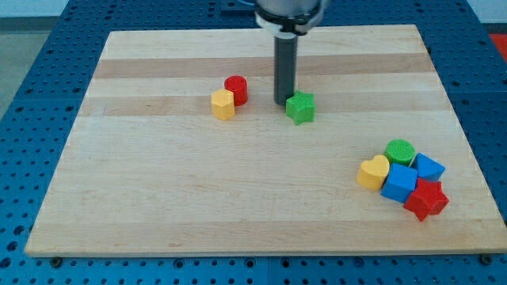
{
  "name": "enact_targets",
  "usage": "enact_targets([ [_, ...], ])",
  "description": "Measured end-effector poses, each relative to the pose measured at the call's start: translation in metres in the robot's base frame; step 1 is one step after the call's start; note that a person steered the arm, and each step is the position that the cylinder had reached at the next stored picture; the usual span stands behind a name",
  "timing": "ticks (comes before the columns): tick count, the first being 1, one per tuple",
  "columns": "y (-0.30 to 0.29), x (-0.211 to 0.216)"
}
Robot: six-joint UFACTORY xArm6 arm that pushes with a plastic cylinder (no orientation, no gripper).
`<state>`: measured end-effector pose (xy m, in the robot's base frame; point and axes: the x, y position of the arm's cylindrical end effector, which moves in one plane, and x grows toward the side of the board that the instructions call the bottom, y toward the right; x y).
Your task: Place the green star above the heart
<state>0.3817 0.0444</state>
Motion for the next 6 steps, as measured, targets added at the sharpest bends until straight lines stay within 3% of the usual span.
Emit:
enact_targets([
  [4, 0.079, 0.079],
  [5, 0.079, 0.081],
  [6, 0.052, 0.054],
])
